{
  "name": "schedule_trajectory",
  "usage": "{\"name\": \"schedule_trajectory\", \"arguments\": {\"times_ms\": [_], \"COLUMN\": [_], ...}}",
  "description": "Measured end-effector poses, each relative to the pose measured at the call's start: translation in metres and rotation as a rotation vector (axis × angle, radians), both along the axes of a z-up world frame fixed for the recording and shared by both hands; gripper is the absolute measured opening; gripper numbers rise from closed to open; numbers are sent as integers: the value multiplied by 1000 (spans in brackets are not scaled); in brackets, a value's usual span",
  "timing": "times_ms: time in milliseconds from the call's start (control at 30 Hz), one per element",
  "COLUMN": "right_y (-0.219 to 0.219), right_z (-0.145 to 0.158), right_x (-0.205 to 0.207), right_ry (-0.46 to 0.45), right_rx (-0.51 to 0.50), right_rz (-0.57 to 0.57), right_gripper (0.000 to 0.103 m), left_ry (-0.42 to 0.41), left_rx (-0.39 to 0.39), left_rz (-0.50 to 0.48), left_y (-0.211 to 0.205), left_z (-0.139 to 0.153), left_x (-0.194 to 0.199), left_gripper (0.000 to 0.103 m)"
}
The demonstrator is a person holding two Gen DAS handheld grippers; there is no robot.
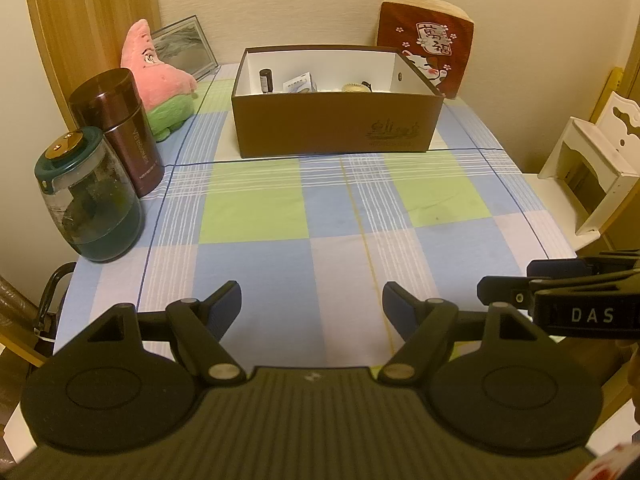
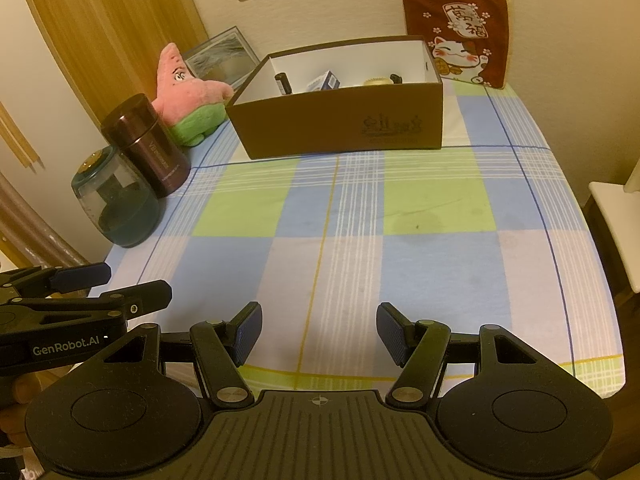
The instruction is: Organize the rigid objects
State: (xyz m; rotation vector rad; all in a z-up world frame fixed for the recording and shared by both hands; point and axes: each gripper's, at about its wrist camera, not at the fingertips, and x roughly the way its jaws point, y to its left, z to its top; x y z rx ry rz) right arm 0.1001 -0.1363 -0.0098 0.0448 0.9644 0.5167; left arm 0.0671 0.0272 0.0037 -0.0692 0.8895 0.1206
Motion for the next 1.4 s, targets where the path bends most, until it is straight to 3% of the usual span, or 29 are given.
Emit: {"name": "schedule_trajectory", "arguments": {"times_ms": [1400], "right_y": [1], "right_z": [-3], "right_x": [5], "right_ry": [10], "right_rx": [-1], "right_rz": [0], "right_gripper": [63], "left_ry": [7], "left_rx": [-4], "left_rz": [2], "left_y": [1], "left_z": [-2], "left_x": [5], "left_gripper": [76]}}
